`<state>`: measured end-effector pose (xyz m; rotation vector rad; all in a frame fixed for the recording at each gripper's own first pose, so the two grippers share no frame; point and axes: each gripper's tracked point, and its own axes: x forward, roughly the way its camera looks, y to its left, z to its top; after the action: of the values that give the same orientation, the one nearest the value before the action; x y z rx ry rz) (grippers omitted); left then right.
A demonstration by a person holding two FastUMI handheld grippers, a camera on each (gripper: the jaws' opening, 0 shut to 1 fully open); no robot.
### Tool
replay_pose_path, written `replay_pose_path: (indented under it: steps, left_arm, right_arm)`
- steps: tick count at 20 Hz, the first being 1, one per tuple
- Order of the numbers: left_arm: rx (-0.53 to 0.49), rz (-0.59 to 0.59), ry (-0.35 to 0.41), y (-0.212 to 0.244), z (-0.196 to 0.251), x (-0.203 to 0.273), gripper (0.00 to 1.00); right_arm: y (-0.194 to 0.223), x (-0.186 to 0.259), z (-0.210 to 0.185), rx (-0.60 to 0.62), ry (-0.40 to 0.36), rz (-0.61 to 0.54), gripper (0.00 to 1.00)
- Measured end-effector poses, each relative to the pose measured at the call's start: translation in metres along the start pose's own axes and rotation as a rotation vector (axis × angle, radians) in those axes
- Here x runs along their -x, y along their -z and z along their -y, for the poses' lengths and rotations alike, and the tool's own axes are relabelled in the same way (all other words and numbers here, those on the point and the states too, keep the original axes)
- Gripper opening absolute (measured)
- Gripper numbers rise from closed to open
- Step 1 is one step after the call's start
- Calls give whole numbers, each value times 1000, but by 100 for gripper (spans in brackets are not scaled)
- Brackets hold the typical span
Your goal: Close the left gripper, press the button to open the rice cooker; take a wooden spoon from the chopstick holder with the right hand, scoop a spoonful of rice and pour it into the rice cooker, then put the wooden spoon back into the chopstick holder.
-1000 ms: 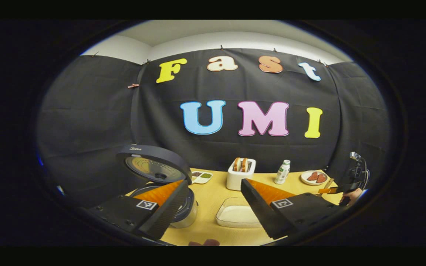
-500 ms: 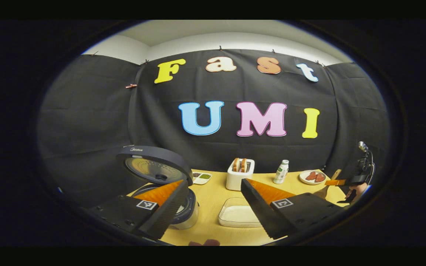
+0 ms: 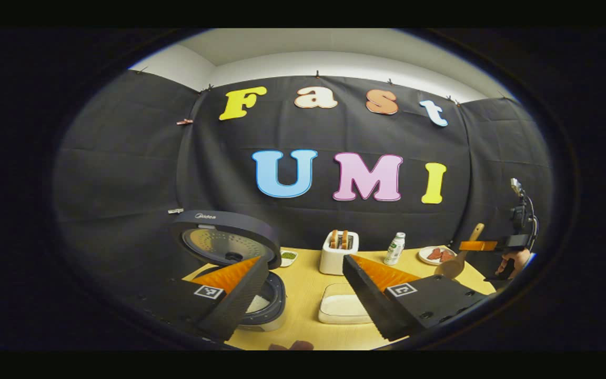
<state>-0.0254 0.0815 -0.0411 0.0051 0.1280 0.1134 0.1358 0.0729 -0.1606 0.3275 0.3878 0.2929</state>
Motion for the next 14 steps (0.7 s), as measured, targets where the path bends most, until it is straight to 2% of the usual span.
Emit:
replay_pose_path:
  steps: [3, 7, 14]
  left_arm:
    - [-2, 4, 21, 1, -13, 3, 97]
    - [5, 3, 52, 3, -26, 2, 97]
    - [9, -4, 101, 12, -49, 4, 97]
  right_arm:
    - [3, 0, -50, 51, -33, 21, 6]
    - [23, -9, -95, 136, -27, 10, 6]
    - [91, -40, -124, 233, 50, -69, 6]
